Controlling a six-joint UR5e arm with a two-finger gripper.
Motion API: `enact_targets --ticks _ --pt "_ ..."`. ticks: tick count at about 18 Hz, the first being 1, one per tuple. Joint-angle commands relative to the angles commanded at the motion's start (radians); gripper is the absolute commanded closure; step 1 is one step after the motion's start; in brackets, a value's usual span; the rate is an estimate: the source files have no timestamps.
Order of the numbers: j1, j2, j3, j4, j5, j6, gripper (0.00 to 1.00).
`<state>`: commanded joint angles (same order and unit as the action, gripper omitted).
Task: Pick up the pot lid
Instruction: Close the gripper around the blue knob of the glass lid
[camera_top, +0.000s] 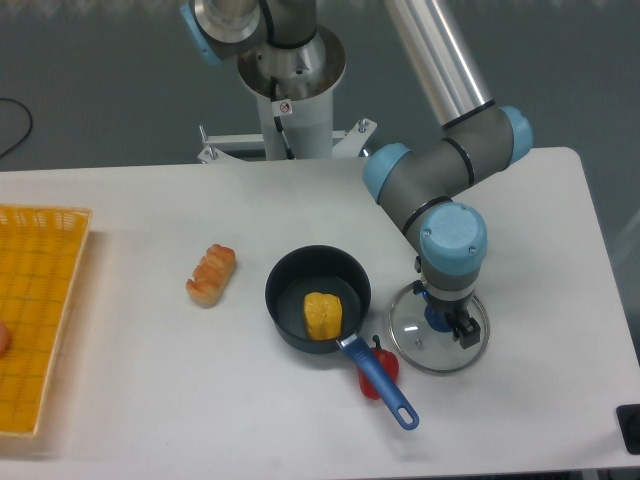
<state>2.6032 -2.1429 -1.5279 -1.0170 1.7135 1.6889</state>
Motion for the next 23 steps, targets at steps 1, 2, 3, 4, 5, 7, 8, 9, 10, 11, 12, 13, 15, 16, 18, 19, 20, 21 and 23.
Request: enact_targets --ticks 1,2,3,4,5,7,8,9,10,11,12,13,15,16,18,19,20,21,23 --pt "0.0 -0.008 0.003 0.003 0.0 0.0 0.0" --pt "0.0 -0.011 0.003 0.005 0.0 0.002 0.0" --pt "0.0 -0.011 0.0 0.008 0.0 0.002 0.0" --pt "0.0 -0.012 -0.001 0.008 0.0 0.002 0.0" --pt "0.0 -0.012 -0.002 0.008 0.0 0.0 0.0" --pt "0.0 -0.014 -0.002 0.006 0.0 0.0 0.0" --pt "0.0 -0.015 -0.002 0.006 0.0 0.0 0.0" --pt "0.0 -0.015 -0.002 0.006 0.0 0.0 0.0" --pt "0.0 -0.015 -0.002 0.006 0.0 0.002 0.0" --pt "0.0 -0.015 -0.003 0.006 0.002 0.002 0.0" --pt "0.0 -0.017 -0.003 0.005 0.002 0.002 0.01" --pt "0.0 -0.018 -0.003 0.005 0.003 0.002 0.04" --pt "-0.002 -0.018 -0.003 0.005 0.003 -0.003 0.07" --pt "0.0 -0.018 -0.003 0.005 0.003 -0.002 0.07" --pt "0.0 -0.018 -0.003 0.005 0.003 -0.002 0.07" --pt "0.0 -0.018 -0.003 0.005 0.003 -0.002 0.08" --pt "0.0 -0.018 -0.003 0.005 0.003 -0.002 0.08" --pt "0.0 -0.018 -0.005 0.005 0.003 -0.002 0.08" --pt "0.0 -0.018 -0.003 0.005 0.003 -0.005 0.14"
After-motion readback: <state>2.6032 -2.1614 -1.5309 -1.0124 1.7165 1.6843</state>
